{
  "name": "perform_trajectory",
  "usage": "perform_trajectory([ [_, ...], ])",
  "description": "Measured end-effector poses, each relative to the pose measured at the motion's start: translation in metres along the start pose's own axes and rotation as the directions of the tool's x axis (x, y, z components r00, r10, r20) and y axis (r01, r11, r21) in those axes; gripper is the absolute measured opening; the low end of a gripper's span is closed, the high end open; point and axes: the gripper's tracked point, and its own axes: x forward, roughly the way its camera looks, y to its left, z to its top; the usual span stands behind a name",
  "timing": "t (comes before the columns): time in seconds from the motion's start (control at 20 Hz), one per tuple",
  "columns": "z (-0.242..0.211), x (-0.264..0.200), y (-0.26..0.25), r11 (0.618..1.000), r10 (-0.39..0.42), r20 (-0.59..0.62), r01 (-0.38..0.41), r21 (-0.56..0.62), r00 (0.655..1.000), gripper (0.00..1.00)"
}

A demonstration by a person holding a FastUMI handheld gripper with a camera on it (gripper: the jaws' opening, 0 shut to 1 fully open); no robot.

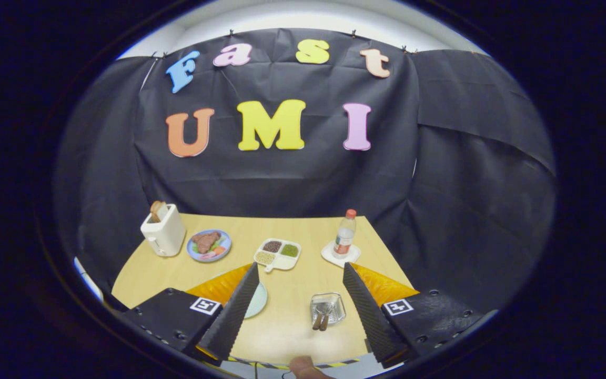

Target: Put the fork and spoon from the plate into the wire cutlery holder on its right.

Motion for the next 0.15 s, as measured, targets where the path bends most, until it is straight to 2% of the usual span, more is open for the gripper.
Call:
perform_trajectory([
  [0.15,0.018,-0.025,-0.001,0.999,-0.022,0.088,0.019,0.036,0.996,0.96],
])
